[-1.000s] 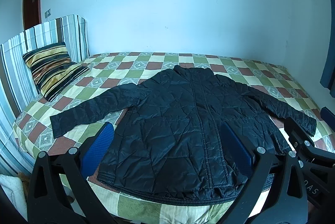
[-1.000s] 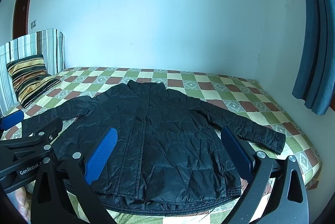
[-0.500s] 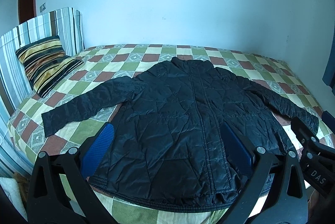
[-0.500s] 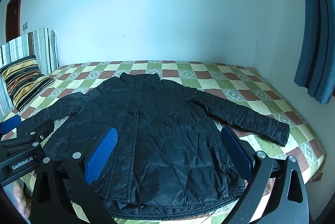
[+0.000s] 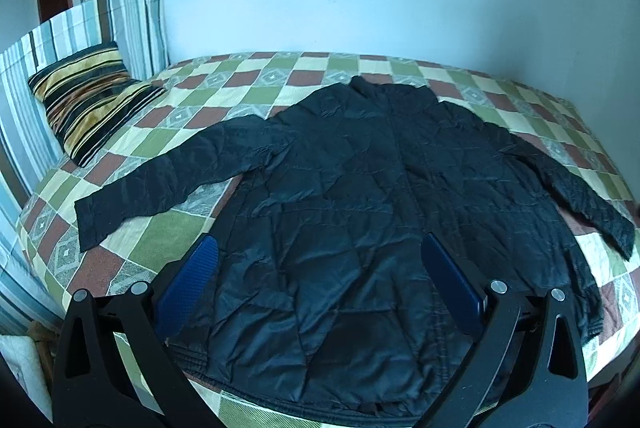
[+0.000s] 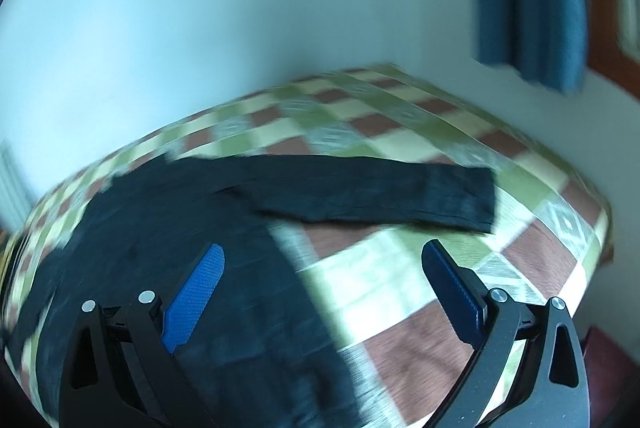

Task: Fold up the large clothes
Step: 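Grasp the black jacket's sleeve cuff with the right gripper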

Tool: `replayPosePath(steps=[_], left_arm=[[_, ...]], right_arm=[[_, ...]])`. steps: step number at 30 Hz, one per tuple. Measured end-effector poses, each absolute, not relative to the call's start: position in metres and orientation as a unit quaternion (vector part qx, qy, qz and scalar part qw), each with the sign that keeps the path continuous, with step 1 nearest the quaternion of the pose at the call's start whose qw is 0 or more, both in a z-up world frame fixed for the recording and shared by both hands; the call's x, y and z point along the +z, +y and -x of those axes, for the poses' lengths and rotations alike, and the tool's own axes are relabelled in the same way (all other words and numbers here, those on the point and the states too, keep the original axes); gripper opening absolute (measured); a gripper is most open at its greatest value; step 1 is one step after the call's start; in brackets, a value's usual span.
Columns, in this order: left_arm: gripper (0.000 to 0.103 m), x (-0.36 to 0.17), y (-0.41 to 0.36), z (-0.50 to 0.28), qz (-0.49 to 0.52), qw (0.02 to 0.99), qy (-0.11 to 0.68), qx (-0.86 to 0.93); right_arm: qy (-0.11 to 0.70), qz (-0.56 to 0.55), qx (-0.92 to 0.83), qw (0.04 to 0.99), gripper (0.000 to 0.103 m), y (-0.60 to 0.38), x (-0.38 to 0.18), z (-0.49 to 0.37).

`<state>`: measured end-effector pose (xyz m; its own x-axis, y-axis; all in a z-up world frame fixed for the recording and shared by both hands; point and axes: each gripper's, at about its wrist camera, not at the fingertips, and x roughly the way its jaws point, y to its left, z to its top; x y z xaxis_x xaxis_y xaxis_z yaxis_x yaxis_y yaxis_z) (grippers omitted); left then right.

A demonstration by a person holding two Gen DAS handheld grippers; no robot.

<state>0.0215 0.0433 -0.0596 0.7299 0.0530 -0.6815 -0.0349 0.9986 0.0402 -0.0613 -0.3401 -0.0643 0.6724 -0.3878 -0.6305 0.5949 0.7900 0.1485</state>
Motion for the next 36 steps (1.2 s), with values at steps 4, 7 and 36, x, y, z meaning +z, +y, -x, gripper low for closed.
replayPosePath(steps=[4,7,36], left_arm=[[0.101,-0.071,0.063,-0.037,-0.007,0.925,0.376,0.056],[0.101,-0.080,0.078,-0.045,-0.013,0.921,0.379,0.085],[0.101,-0.109,0.086,-0.089,-0.029,0.900,0.413,0.135]], right_arm=[[0.299,-0.218,-0.337,0.866,0.087,-0.410,-0.086,0.063],[0.308,-0.271,-0.364,0.836,0.065,-0.458,-0.106,0.066],[0.294,-0.467,-0.378,0.743,0.068,-0.543,-0.199,0.031]])
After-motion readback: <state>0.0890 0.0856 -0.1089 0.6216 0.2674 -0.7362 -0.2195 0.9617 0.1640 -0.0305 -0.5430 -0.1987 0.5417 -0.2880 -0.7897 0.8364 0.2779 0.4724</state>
